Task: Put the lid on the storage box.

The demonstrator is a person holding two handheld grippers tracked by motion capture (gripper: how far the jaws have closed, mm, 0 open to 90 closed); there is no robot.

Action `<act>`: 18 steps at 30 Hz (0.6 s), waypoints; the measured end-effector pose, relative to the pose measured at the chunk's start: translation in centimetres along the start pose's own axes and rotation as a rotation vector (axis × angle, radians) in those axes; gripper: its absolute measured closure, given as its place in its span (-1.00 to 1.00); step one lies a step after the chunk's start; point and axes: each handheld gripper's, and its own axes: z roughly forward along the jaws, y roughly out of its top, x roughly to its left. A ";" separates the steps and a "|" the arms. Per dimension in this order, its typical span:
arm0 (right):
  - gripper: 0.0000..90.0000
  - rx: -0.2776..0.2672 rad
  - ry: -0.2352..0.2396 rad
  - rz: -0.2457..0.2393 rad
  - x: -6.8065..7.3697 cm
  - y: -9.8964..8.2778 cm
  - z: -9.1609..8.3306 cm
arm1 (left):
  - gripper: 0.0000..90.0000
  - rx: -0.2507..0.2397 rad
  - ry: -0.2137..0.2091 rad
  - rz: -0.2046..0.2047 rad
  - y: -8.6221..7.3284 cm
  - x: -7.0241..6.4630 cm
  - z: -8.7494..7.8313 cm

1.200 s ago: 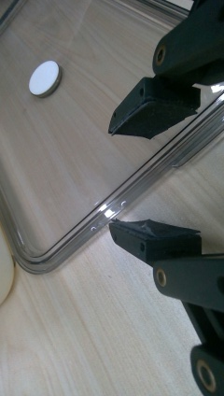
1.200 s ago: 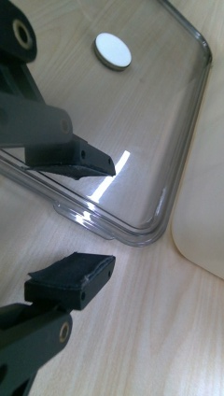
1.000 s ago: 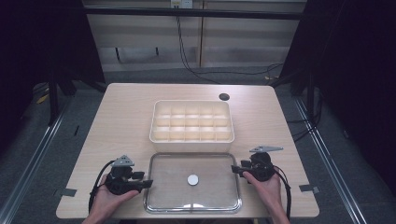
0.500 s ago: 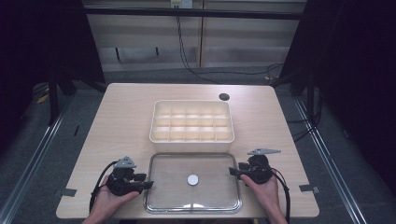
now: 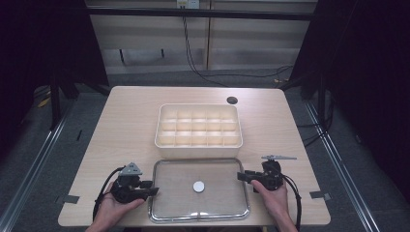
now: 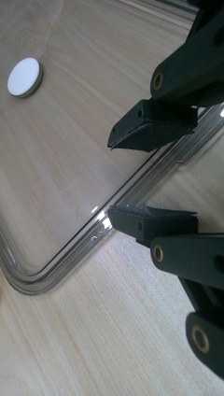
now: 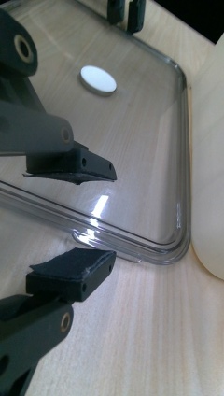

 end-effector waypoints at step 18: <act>0.42 -0.064 0.161 0.121 -1.6 -0.2 -1.0 | 0.34 -0.003 0.020 -0.012 0.1 0.2 0.0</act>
